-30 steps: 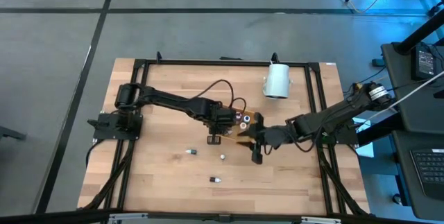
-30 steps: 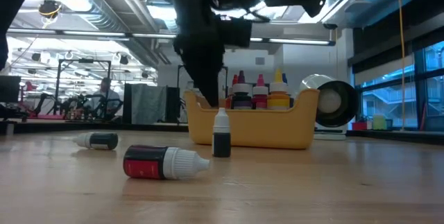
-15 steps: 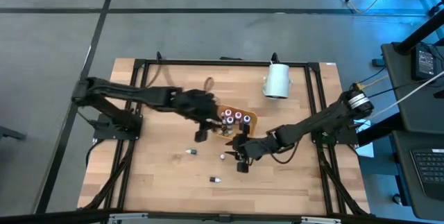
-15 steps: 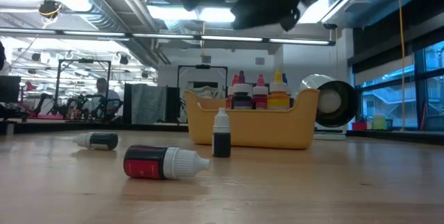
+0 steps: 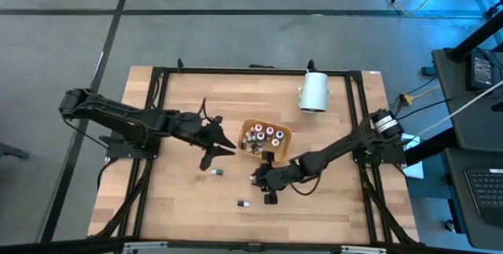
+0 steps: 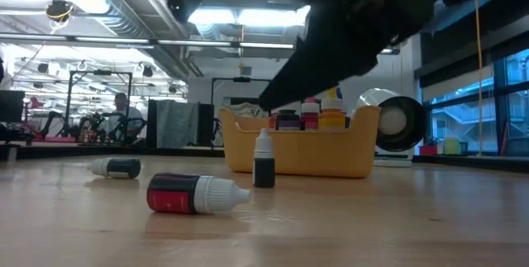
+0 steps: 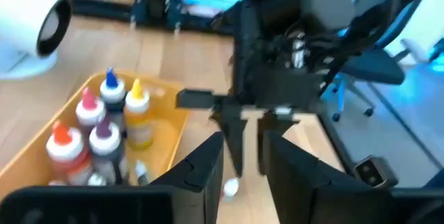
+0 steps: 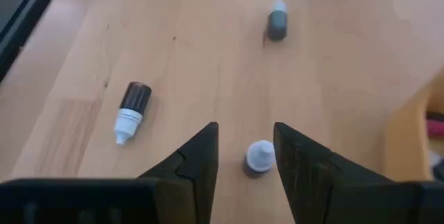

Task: Pick & Place food coloring
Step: Put the small pink food coloring bottle into the yellow bin

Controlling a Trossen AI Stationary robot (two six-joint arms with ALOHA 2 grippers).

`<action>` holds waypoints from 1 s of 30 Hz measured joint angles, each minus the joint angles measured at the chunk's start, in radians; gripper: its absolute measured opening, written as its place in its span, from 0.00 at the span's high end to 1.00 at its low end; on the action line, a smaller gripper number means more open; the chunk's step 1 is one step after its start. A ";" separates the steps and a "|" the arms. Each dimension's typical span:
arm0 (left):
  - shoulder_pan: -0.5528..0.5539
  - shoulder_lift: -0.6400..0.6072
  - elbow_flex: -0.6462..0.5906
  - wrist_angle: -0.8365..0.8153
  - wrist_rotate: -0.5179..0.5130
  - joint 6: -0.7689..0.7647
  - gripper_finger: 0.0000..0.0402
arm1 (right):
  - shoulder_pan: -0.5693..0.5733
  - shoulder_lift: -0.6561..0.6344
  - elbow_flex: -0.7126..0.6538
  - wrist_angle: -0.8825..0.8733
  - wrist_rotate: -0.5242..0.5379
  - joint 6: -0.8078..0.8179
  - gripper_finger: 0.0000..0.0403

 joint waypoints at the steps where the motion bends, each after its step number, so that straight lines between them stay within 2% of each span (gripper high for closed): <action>1: -0.003 -0.001 -0.007 -0.005 -0.006 -0.005 0.75 | 0.000 0.009 0.000 0.009 0.000 0.000 0.65; 6: -0.017 0.004 -0.009 -0.004 -0.043 -0.022 0.75 | -0.011 0.046 0.000 0.011 0.000 -0.001 0.65; 16: -0.017 0.005 -0.009 -0.003 -0.049 -0.022 0.75 | -0.031 0.086 0.000 0.030 -0.008 0.025 0.66; 19: -0.016 0.005 -0.009 -0.003 -0.050 -0.022 0.75 | -0.033 0.086 0.000 0.030 -0.023 0.028 0.71; 24: -0.016 0.005 -0.009 -0.003 -0.093 -0.022 0.76 | -0.034 0.086 0.000 0.035 -0.048 0.027 0.86; 28: -0.016 0.005 -0.009 -0.003 -0.118 -0.022 0.75 | -0.034 0.086 0.022 0.020 -0.048 0.029 0.87; 30: -0.016 0.005 -0.008 -0.003 -0.118 -0.022 0.75 | -0.034 0.074 0.068 -0.055 -0.017 0.027 0.87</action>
